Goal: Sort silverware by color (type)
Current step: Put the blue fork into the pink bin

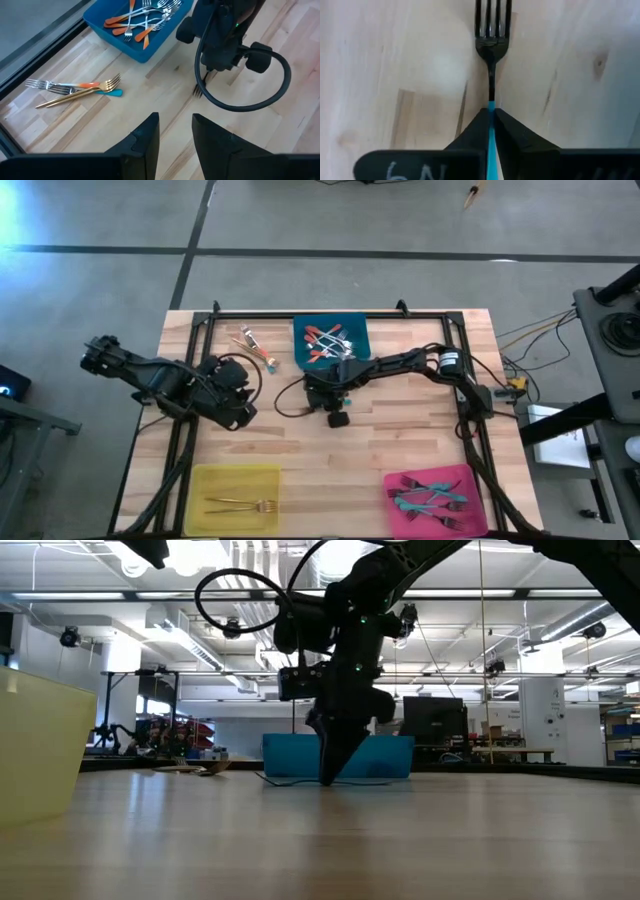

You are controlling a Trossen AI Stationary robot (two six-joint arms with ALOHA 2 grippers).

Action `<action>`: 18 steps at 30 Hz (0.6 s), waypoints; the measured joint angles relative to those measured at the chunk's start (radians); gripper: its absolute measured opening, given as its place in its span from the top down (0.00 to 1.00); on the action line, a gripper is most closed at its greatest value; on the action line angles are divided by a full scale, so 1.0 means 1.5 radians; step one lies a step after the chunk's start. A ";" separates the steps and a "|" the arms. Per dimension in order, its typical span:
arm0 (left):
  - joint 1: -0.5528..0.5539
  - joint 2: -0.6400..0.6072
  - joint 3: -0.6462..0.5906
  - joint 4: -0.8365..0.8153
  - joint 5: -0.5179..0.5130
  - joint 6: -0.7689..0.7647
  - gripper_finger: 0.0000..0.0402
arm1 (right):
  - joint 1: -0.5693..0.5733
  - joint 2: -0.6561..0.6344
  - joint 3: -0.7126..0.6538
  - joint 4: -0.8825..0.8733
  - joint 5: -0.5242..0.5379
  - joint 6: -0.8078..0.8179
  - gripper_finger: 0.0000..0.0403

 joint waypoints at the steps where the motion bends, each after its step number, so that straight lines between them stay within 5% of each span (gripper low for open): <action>1: 0.000 0.000 0.000 0.000 0.000 0.000 0.75 | 0.000 -0.003 0.000 -0.004 0.001 0.013 0.97; 12: -0.009 -0.005 0.000 -0.021 0.001 -0.001 0.75 | 0.021 -0.166 0.006 -0.149 0.004 0.205 0.98; 18: -0.035 -0.006 -0.001 -0.038 0.002 -0.001 0.75 | 0.126 -0.291 -0.023 -0.214 -0.018 0.386 0.98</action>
